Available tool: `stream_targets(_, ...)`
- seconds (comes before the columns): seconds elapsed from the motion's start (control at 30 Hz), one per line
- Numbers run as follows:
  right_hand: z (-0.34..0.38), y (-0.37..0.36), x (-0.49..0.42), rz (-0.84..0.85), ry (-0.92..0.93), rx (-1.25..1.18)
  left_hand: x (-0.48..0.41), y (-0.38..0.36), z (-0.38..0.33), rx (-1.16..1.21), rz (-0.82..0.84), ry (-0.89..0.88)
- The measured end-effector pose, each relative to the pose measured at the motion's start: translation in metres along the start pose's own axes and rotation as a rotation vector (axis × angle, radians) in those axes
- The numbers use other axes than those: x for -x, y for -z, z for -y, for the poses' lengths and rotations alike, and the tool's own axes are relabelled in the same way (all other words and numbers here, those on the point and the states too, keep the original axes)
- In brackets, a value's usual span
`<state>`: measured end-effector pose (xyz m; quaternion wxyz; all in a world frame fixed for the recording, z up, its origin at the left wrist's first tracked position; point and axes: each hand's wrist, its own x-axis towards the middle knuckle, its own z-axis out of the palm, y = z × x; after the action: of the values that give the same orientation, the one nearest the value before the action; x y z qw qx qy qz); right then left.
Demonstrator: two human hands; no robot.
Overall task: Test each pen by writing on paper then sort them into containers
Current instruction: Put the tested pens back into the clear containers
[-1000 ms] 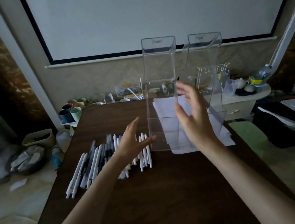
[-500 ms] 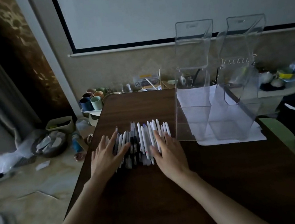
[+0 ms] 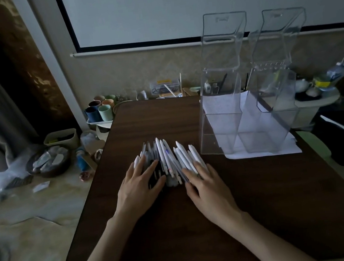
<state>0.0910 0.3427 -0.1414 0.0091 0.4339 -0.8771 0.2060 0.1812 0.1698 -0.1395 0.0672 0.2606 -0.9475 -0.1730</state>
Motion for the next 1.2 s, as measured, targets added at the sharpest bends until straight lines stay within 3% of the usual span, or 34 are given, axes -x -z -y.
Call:
stream_targets(0.17,-0.019,0.008,0.034,-0.019,0.020,0.016,0.023,0.001,-0.007,0.033,-0.021,-0.018)
stream_targets(0.3,-0.023,0.023,0.039,-0.042,-0.080,-0.089,0.027,0.003,-0.017,0.045,-0.027,0.002)
stream_targets(0.47,-0.017,0.048,-0.005,0.205,-0.342,-0.050,0.018,0.009,-0.024,0.041,-0.006,0.061)
stream_targets(0.57,-0.020,0.051,-0.026,0.238,-0.458,-0.091,0.017,0.009,-0.027,0.045,-0.039,0.085)
stream_targets(0.8,-0.031,0.048,-0.033,0.305,-0.479,-0.240,0.017,0.001,-0.030,0.095,-0.066,0.085)
stream_targets(0.93,-0.035,0.048,-0.031,0.185,-0.420,-0.195,0.017,-0.003,-0.035,0.146,-0.153,0.045)
stream_targets(1.2,-0.055,0.070,-0.034,0.281,-0.395,-0.426,0.014,-0.002,-0.038,0.199,-0.191,0.023)
